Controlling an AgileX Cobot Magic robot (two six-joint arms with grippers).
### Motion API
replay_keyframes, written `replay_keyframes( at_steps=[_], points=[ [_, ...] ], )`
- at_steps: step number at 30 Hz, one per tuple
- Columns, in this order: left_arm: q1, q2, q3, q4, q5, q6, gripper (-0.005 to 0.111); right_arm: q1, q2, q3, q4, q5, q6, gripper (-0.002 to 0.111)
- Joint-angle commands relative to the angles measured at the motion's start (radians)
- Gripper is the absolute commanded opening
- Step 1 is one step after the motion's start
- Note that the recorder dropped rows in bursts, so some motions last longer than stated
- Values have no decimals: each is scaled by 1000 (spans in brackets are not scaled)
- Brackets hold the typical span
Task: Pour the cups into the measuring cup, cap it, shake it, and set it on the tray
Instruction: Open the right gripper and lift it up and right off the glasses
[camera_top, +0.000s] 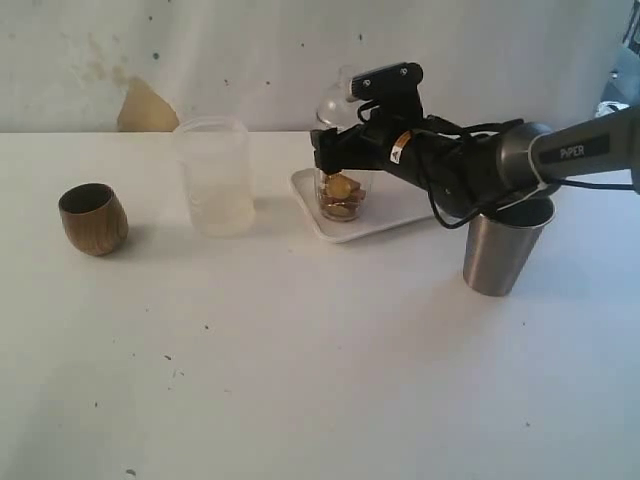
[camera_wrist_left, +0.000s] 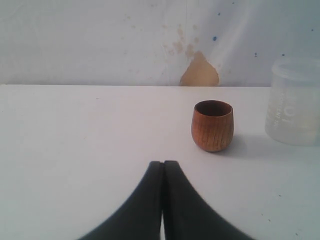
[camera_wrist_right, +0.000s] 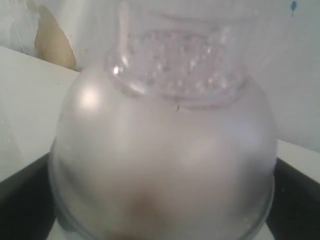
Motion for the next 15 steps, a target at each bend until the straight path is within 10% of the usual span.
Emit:
replay_keyframes(
  at_steps=[1, 15],
  points=[
    [-2, -3, 5, 0, -5, -1, 0, -2, -19, 5, 2, 24, -9, 91],
    [-2, -3, 5, 0, -5, -1, 0, 38, -64, 5, -19, 165, -7, 91]
  ],
)
